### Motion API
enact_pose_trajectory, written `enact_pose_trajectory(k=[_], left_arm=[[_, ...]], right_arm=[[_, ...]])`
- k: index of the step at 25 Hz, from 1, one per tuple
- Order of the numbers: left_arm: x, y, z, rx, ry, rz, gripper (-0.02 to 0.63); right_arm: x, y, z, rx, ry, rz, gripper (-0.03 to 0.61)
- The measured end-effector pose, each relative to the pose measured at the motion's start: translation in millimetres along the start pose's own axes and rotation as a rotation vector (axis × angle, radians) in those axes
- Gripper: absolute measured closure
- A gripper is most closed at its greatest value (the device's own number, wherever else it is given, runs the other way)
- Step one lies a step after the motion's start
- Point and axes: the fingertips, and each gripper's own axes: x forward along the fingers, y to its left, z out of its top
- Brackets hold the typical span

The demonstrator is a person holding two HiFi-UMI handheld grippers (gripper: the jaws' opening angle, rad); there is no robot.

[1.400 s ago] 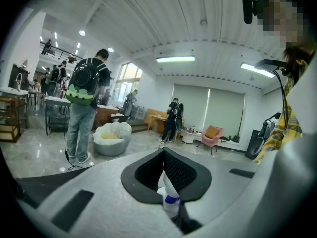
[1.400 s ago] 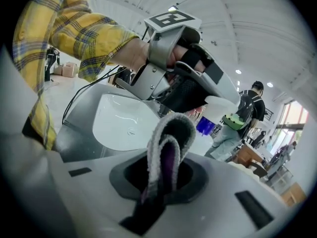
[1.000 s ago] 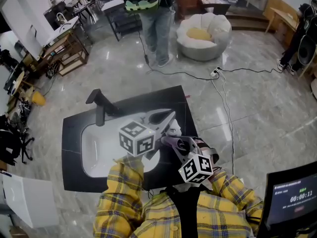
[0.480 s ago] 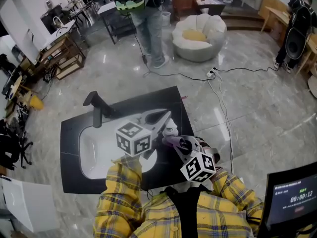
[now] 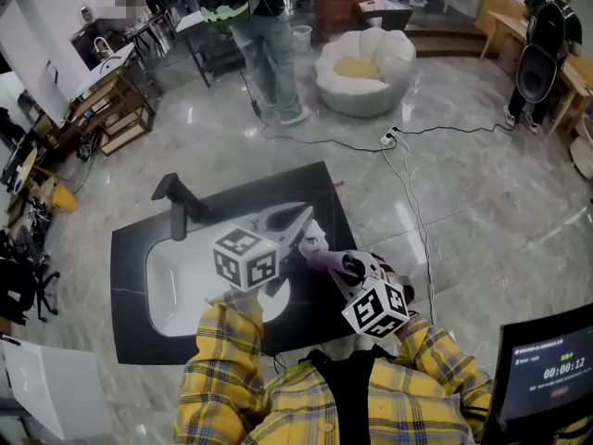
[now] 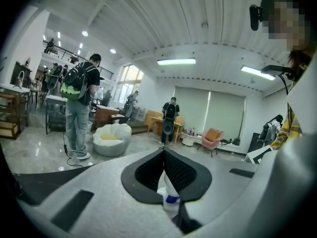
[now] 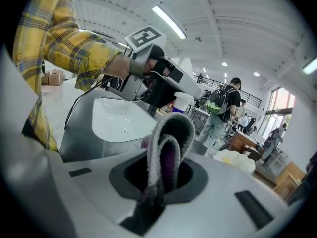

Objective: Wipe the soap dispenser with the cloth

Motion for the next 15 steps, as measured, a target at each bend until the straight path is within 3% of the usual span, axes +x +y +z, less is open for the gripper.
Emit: enact_pose_trajectory(k=[15], left_arm=[[1.0, -3.7, 0.8, 0.064, 0.003, 0.051, 0.609]], right_arm=[[-23.9, -42.6, -10.0, 0.116, -0.03, -0.105, 0.531]])
